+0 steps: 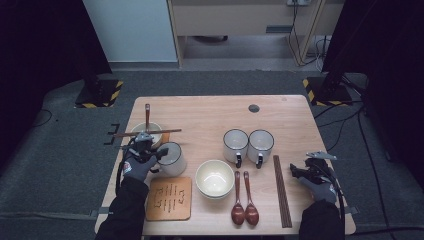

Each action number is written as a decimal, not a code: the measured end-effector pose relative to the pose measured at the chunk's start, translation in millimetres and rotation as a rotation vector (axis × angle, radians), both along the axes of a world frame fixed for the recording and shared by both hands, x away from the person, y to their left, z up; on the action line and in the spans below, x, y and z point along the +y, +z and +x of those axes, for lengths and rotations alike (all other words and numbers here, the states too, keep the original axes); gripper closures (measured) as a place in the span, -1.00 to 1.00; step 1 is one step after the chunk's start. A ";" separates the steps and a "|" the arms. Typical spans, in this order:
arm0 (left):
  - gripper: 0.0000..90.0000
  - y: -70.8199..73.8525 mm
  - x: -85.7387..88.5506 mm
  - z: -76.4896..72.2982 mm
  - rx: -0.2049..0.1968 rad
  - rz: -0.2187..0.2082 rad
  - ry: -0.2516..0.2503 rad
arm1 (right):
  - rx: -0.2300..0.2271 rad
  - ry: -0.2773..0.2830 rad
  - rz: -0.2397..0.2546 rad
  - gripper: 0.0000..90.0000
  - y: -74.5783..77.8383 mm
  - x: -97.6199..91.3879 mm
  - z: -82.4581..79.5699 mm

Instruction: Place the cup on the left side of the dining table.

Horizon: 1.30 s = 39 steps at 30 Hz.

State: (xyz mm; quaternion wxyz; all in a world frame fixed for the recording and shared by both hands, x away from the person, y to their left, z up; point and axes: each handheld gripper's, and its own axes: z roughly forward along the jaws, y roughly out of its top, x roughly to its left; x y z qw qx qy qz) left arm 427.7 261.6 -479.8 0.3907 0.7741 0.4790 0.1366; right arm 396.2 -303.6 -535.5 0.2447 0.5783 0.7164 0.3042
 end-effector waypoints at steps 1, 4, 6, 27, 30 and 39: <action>0.61 0.2 -2.3 0.7 -0.002 0.003 -0.004 | 0.000 0.000 0.000 -0.55 0.0 0.0 0.0; 0.61 0.7 -5.7 1.9 -0.002 0.024 -0.010 | -0.001 0.000 -0.001 -0.55 0.0 0.0 0.0; 0.60 0.1 -4.5 2.4 0.000 0.008 -0.010 | 0.000 -0.001 0.000 -0.55 0.0 0.1 0.0; 0.37 23.1 7.3 -4.5 -0.094 -0.001 0.003 | 0.000 0.002 -0.001 -0.55 0.1 0.6 -0.1; 0.29 31.3 9.8 -9.8 -0.131 -0.015 0.018 | -0.003 0.001 0.000 -0.55 -0.1 0.6 0.0; -0.17 41.2 29.5 -40.1 -0.249 -0.041 0.143 | -0.001 0.000 0.002 -0.56 -0.2 0.5 -0.1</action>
